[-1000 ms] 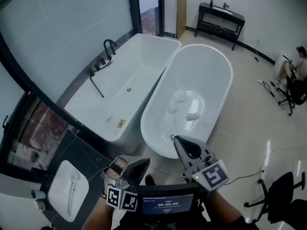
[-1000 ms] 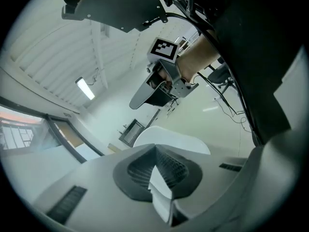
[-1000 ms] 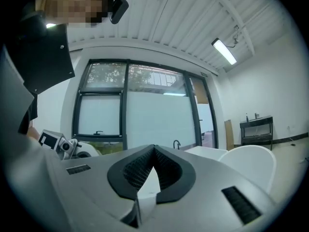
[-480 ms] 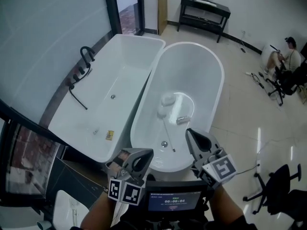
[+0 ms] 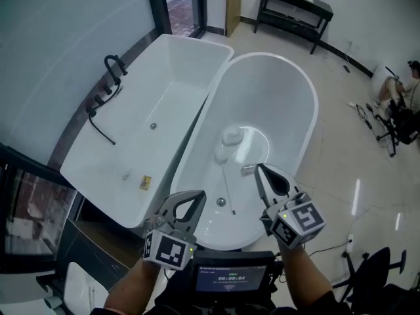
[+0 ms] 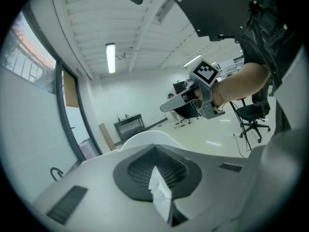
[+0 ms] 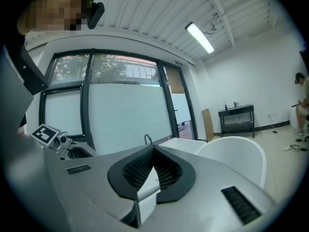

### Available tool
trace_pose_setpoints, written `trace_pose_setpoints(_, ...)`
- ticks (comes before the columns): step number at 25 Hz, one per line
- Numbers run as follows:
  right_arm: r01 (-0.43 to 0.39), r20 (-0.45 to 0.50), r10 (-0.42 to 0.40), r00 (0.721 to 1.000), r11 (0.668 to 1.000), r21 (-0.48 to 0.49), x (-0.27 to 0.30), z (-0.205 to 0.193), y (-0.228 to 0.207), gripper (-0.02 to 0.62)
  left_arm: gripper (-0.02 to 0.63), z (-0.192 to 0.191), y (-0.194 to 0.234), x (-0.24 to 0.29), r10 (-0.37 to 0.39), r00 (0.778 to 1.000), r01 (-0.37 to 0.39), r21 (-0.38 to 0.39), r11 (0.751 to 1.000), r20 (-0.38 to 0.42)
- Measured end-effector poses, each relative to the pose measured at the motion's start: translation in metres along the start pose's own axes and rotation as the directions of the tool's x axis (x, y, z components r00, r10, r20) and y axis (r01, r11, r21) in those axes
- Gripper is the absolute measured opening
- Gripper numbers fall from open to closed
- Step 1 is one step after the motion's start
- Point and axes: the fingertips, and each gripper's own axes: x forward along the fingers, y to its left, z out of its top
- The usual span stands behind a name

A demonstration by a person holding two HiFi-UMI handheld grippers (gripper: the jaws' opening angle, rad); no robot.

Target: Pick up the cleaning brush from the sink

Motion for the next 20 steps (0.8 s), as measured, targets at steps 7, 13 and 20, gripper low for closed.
trace_pose_setpoints(7,-0.070,-0.105,0.072,0.992,0.997,0.024,0.070,-0.029,-0.081,0.000,0.015,-0.011,0.023,0.108,0.004,1.000,-0.005,-0.143,0.990,-0.005)
trace_pose_setpoints(13,-0.035,-0.264,0.052,0.963,0.997,0.070,0.138,-0.112,-0.133,0.000,0.015,-0.091,0.063,0.192,0.023,0.998,-0.047,-0.431,0.901,-0.062)
trace_pose_setpoints(20,-0.010,-0.464,0.087,0.881,0.986,0.166,0.215,-0.288,-0.191,0.128,0.015,-0.234,0.050,0.307,-0.062,0.994,-0.012,-0.678,0.735,-0.085)
